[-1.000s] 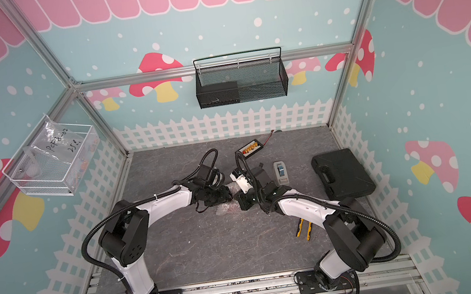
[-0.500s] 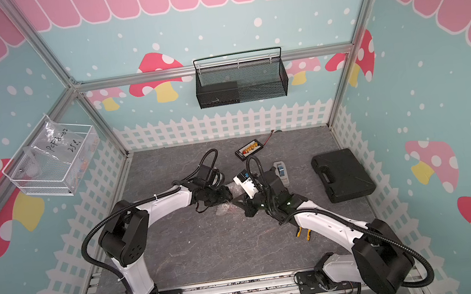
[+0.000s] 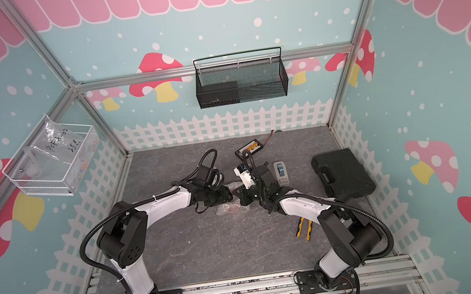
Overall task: Wrap mugs in bubble wrap
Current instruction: Stick the tape on the bubble wrap.
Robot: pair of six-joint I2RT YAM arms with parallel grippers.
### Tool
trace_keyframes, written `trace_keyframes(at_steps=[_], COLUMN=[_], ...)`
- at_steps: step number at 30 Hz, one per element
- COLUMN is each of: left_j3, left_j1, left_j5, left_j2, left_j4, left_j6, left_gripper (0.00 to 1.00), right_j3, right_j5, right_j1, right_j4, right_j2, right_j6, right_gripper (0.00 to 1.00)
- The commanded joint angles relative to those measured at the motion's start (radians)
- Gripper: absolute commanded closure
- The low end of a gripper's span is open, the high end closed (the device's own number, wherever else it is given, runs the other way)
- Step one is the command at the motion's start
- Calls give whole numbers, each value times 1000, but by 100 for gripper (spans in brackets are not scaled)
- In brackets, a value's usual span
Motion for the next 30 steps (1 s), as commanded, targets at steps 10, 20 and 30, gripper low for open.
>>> trace_keyframes(at_steps=[10,20,30], left_j3=[-29,-67,-137], left_j1=[-7,-4,52], left_j5=[20,8,6], left_j2=[-41,-77,-216], left_j4=[45,76,98], left_j6=[0,-18,-19], left_gripper=[43,42,27], right_j3=[106,57,52], right_j5=[13,25,29], right_j1=[-12,-20,-17], right_j4=[109,110,119], right_j2=[150,154,160], right_j6=[174,263,261], right_gripper=[100,100,100])
